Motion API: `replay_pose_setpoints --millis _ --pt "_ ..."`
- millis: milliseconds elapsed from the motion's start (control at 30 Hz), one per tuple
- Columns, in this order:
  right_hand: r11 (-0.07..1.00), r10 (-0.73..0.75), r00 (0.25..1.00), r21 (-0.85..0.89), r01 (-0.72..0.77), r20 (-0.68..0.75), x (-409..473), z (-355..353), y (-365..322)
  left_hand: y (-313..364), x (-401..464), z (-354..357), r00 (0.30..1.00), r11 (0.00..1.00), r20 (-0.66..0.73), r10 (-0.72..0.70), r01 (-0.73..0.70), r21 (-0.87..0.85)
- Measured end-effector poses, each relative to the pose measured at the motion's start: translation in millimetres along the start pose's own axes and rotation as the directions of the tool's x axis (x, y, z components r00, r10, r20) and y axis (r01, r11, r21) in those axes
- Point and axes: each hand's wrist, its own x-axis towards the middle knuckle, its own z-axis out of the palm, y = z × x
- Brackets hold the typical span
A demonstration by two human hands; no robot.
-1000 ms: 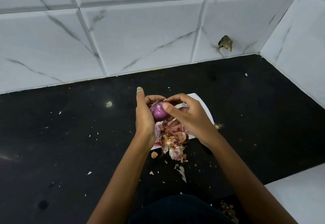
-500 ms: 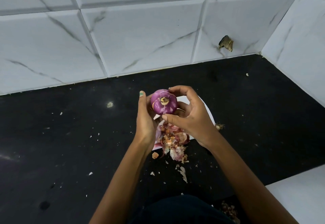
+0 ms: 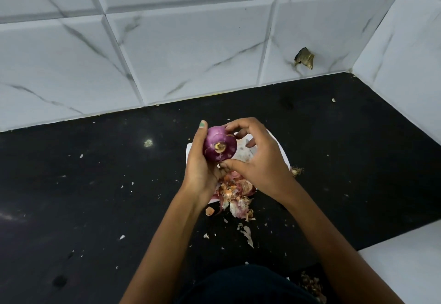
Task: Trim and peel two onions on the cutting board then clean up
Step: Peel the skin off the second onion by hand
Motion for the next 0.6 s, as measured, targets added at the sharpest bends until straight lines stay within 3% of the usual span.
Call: replay_pose_setpoints --millis 100,200,267,400,600 --pt "0.999 -0.043 0.996 -0.017 0.045 0.077 1 -3 -3 2 0 -4 0.999 1.0 -0.043 0.001 0.0 0.02" --pt "0.993 -0.022 0.991 0.122 0.005 0.133 4 -11 -6 2 0 -7 0.996 0.999 -0.087 0.037 -0.035 0.026" --pt "0.988 -0.005 0.998 0.154 -0.006 0.067 6 -12 -6 3 -1 -7 0.992 0.996 -0.104 0.07 -0.065 0.058" --pt "0.998 -0.042 0.996 0.034 0.045 -0.076 7 -4 -5 3 0 -5 0.981 0.984 -0.126 0.15 -0.135 0.119" --pt "0.985 -0.158 0.981 -0.089 0.149 -0.113 7 2 -8 4 -1 -1 0.942 0.944 -0.15 0.301 -0.272 0.187"
